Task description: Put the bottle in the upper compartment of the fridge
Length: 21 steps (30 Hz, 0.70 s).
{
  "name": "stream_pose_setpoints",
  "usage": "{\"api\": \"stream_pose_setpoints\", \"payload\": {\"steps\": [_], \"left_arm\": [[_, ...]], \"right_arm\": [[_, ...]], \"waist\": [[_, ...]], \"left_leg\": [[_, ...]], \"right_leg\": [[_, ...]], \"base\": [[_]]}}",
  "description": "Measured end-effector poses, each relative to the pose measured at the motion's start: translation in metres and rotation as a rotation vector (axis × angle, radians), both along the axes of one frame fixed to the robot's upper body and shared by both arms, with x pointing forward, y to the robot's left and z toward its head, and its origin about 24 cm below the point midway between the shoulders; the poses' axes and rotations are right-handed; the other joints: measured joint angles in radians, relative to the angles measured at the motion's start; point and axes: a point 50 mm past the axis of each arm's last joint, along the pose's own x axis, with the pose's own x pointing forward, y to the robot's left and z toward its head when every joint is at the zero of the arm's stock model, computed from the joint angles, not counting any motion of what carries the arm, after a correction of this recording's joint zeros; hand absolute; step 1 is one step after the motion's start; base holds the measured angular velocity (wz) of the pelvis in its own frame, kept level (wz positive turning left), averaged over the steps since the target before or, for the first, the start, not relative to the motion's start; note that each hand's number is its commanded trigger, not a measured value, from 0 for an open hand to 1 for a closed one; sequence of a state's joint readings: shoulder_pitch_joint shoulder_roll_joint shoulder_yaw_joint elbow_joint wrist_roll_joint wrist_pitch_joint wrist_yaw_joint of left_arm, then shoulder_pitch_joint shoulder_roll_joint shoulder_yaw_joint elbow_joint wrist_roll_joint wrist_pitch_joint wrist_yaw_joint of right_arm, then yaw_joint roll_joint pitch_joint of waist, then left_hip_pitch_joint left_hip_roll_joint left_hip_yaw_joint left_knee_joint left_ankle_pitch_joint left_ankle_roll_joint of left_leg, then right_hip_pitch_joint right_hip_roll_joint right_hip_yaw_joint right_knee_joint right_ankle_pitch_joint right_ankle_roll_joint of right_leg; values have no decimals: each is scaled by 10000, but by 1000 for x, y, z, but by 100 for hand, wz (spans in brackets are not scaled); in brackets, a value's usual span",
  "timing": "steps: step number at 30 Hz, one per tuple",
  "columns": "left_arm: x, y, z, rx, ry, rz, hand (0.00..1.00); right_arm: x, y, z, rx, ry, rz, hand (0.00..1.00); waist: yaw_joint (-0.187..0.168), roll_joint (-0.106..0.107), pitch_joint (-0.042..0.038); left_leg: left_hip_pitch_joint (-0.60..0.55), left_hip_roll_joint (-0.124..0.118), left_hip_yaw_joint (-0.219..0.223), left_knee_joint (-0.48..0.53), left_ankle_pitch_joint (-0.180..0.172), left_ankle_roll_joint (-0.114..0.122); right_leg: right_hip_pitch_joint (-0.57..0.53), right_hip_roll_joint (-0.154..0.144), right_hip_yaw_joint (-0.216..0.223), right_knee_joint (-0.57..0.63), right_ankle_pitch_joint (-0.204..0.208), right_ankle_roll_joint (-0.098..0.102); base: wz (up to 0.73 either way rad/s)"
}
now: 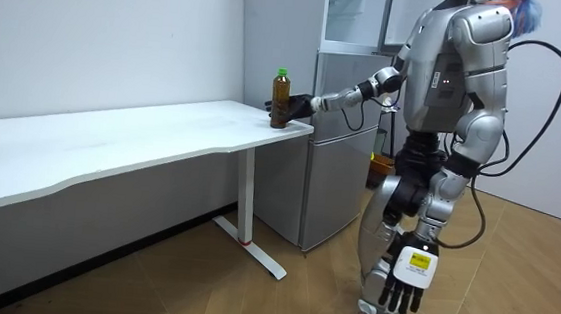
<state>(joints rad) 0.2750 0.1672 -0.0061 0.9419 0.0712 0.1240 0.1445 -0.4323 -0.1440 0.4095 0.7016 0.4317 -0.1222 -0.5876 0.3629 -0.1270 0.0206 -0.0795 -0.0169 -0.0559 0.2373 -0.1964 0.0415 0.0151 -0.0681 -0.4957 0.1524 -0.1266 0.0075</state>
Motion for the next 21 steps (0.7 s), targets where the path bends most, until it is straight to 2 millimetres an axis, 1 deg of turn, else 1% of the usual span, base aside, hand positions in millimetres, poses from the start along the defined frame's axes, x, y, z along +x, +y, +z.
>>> {"api": "stream_pose_setpoints", "payload": {"steps": [5,12,16,21], "left_arm": [[0,0,0,16,42,-68,0],[1,-2,-1,-25,44,-200,0],[2,-2,0,-15,14,-201,0],[4,-2,0,-11,-133,-226,0]], "right_arm": [[3,-6,2,17,-8,-742,100],[3,-8,2,113,11,-1152,100],[6,-10,6,248,-119,-1319,100],[7,-12,7,1087,-26,-1831,100]], "waist": [[17,7,2],[20,16,7],[14,6,-1],[15,3,-2]], "left_leg": [[-10,3,-6,1,1,-2],[-49,7,-7,-33,1,-3],[-190,7,-7,-28,3,-4],[-197,7,-8,-32,3,-4]], "right_leg": [[-4,-1,-4,-6,0,0],[-72,3,-2,-7,0,0],[-233,2,2,-5,0,0],[-237,-4,4,-4,0,0]], "base": [[0],[0],[0],[0]]}}
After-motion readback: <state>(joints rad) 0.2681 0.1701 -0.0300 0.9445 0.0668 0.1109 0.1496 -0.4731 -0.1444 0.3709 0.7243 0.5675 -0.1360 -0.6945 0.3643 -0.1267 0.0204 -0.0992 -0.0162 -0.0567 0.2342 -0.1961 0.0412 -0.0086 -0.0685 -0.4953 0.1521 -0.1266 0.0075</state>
